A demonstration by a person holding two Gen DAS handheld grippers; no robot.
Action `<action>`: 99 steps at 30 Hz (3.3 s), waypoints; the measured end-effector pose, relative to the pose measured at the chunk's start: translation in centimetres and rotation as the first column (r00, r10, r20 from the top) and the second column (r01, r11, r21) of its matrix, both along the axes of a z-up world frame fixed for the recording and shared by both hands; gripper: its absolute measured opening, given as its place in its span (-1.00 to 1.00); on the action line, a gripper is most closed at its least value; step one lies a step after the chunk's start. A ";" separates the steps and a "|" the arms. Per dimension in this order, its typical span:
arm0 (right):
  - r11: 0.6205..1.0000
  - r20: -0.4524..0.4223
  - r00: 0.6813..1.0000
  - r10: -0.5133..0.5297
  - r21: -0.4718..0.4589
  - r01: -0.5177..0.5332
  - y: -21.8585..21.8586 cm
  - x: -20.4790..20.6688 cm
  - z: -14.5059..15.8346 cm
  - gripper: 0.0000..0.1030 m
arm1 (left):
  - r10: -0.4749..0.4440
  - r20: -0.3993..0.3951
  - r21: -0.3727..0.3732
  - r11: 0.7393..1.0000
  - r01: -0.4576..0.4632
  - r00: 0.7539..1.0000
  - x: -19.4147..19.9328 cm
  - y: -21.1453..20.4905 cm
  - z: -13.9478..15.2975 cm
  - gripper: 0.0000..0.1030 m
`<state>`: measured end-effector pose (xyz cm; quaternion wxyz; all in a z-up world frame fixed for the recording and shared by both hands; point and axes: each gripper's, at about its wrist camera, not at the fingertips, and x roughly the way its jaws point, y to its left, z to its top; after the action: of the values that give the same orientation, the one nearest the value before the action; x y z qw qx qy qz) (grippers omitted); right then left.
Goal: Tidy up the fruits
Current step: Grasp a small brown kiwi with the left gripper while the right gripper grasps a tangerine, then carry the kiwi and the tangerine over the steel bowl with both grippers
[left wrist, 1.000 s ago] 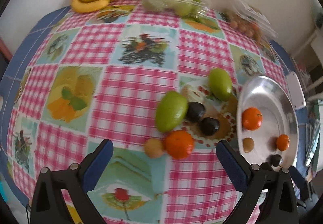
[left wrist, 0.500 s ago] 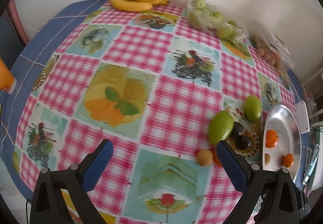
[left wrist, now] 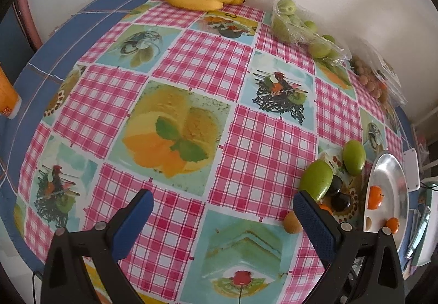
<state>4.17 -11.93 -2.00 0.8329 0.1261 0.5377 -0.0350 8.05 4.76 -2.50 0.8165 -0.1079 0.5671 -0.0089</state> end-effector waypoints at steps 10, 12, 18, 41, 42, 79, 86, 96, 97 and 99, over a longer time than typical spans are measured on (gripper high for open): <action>0.998 -0.015 0.999 -0.035 0.042 0.035 -0.2 0.8 -1.3 0.89 | -0.036 -0.051 -0.045 0.998 0.033 0.998 0.6 -0.7 -1.4 1.00; 0.998 -0.012 0.999 -0.034 0.048 0.035 -0.2 1.1 -1.5 0.76 | -0.023 -0.055 -0.063 0.998 0.020 0.998 0.7 -0.5 -1.6 1.00; 0.998 -0.026 0.999 -0.031 0.051 0.032 0.0 1.7 -2.3 0.36 | -0.020 -0.060 -0.078 0.997 0.015 0.998 1.1 -0.8 -2.1 0.98; 0.992 -0.031 0.999 -0.042 0.116 0.045 -0.8 2.1 -2.8 -0.27 | -0.079 -0.096 -0.136 0.989 0.066 0.992 1.5 -3.0 -3.1 0.59; 0.992 -0.034 0.998 -0.045 0.115 0.048 -1.0 2.0 -2.7 -0.27 | -0.084 -0.099 -0.139 0.988 0.070 0.992 1.5 -3.1 -3.1 0.59; 0.993 -0.104 0.992 -0.071 0.088 0.081 -3.7 -0.5 -1.4 -0.27 | -0.147 -0.156 -0.210 0.971 0.113 0.977 -0.1 -6.7 -3.6 -0.50; 0.992 -0.080 0.994 -0.073 0.101 0.081 -3.9 -0.8 -0.5 -0.27 | -0.148 -0.124 -0.214 0.969 0.119 0.981 -0.5 -6.3 -2.4 -0.50; 0.991 -0.002 0.997 -0.073 0.110 0.073 -3.9 -1.3 1.8 -0.27 | -0.126 -0.074 -0.218 0.970 0.107 0.989 -0.7 -5.9 -0.3 -0.50; 0.991 0.000 0.997 -0.074 0.110 0.074 -4.0 -1.4 1.9 -0.27 | -0.125 -0.070 -0.215 0.971 0.108 0.990 -0.8 -5.8 -0.1 -0.50; 0.991 0.004 0.997 -0.078 0.108 0.077 -4.2 -1.5 2.0 -0.27 | -0.125 -0.064 -0.213 0.971 0.109 0.990 -0.8 -5.9 0.1 -0.50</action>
<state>2.62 -16.10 0.04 0.8250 0.1919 0.5302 -0.0377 7.24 -1.19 -2.41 0.7762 -0.1596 0.5994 -0.1125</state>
